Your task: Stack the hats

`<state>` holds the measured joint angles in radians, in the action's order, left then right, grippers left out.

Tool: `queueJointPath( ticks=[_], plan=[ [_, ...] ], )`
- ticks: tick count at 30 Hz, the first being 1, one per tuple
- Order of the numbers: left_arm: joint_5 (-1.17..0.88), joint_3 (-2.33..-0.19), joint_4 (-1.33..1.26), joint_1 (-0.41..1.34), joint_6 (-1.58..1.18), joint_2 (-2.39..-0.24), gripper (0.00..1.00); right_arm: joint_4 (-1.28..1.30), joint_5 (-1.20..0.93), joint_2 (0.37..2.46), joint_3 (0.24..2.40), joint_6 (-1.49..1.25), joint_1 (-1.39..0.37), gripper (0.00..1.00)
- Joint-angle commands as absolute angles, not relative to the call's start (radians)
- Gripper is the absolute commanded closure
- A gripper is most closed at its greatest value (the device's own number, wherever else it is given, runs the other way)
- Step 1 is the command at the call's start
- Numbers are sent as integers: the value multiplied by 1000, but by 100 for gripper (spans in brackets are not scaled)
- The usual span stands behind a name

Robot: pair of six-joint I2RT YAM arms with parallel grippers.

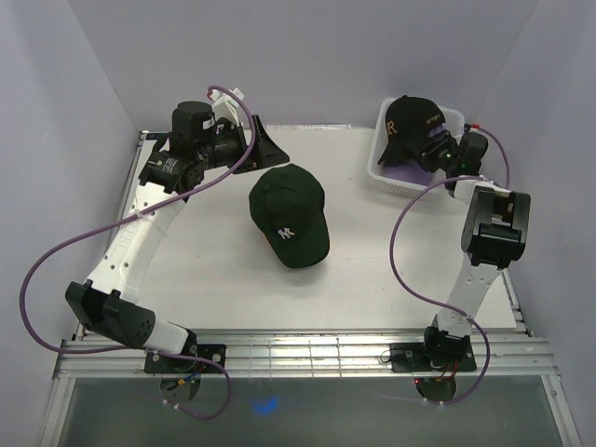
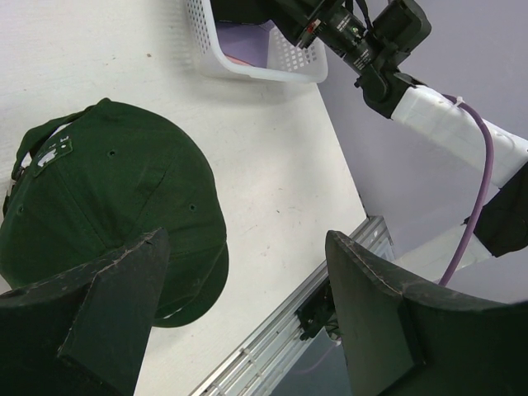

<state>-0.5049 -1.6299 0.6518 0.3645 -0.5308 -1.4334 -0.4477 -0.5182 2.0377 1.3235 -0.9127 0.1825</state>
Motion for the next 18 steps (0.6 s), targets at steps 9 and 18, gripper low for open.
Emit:
queueJointPath(
  ticks=[9, 18],
  plan=[
    [-497, -1646, 647, 371, -518, -1422, 14, -448, -459, 2109, 1387, -965, 88, 55],
    [-485, -1651, 653, 371, -511, -1417, 14, -423, -440, 2115, 1416, -973, 72, 82]
  ],
)
